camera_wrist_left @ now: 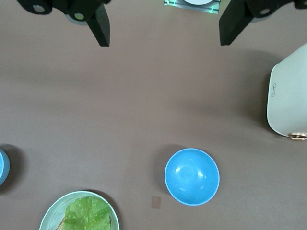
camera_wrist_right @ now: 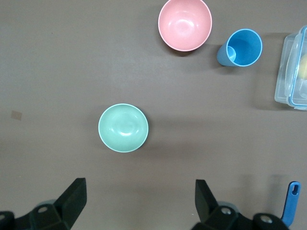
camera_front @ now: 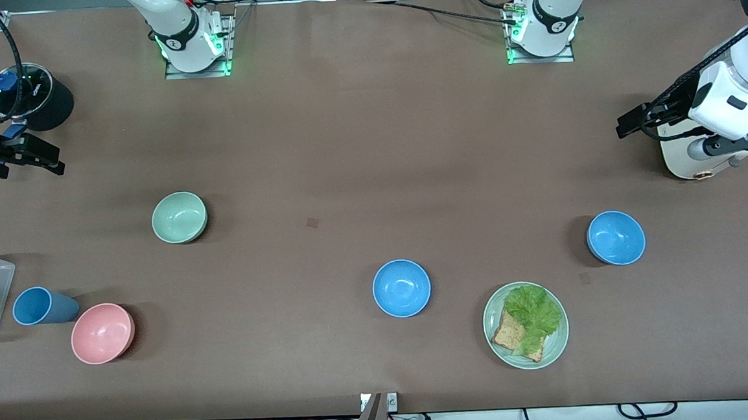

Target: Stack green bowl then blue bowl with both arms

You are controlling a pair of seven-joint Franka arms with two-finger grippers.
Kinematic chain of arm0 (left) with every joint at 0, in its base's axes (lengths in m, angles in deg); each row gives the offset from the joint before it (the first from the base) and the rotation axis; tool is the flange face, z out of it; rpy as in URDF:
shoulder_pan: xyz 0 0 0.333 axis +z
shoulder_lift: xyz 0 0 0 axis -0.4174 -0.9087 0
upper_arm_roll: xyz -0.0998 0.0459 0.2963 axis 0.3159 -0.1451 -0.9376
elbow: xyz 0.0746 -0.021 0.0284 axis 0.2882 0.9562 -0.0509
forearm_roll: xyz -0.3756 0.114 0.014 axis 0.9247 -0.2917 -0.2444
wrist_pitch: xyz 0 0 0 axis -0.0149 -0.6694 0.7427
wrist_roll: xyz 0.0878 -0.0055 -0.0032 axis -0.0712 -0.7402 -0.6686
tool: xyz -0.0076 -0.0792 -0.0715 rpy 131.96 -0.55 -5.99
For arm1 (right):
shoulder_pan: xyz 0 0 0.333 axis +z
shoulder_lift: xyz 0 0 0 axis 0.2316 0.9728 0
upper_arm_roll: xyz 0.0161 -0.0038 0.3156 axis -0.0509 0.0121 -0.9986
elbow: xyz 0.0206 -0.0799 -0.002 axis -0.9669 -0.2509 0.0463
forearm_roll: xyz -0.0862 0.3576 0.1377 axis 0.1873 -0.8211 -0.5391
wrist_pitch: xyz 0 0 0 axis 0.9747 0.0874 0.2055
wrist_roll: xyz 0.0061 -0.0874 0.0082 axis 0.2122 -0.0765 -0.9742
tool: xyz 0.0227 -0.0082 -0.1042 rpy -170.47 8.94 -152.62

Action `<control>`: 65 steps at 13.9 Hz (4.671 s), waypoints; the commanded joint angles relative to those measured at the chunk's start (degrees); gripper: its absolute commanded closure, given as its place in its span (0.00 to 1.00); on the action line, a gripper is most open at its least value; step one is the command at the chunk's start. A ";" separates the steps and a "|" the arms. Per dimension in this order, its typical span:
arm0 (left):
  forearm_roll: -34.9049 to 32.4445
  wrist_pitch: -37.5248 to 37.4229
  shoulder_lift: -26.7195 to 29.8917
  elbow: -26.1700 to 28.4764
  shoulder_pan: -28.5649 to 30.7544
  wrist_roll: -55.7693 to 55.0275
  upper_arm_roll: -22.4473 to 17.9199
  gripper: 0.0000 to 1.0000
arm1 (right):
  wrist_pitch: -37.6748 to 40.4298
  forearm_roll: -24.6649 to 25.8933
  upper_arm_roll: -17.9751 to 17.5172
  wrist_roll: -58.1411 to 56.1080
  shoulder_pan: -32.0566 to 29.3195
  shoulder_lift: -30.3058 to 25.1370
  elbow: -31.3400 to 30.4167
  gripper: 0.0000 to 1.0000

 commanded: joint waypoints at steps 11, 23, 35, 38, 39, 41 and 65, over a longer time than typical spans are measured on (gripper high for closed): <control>-1.32 -2.21 0.13 -1.14 -1.74 -0.02 0.28 0.00 | -6.99 -0.35 0.01 8.38 2.07 19.48 -2.69 0.00; -1.15 -2.21 0.05 -1.23 -1.74 0.07 0.37 0.00 | -16.85 -0.79 0.01 8.21 0.93 28.90 -9.55 0.53; -0.97 -2.12 0.05 -1.23 -1.65 0.16 0.28 0.00 | -12.01 -0.79 -0.78 6.98 8.55 28.20 -3.33 1.00; -1.06 -2.04 -0.04 -1.23 -1.56 0.16 0.28 0.00 | -8.95 -1.22 -3.15 8.63 17.77 28.47 2.65 1.00; -1.06 -2.12 -0.04 -1.23 -1.39 0.16 0.28 0.00 | -8.93 -4.45 -3.33 11.43 20.85 28.73 3.53 1.00; -1.76 -1.69 -0.22 -1.23 -1.13 0.07 0.02 0.00 | -9.72 -10.35 -3.33 17.24 27.35 29.69 3.80 1.00; -15.74 51.31 -29.04 14.07 12.67 10.09 -1.39 0.03 | -7.19 -13.44 18.26 35.20 38.64 24.70 15.76 0.00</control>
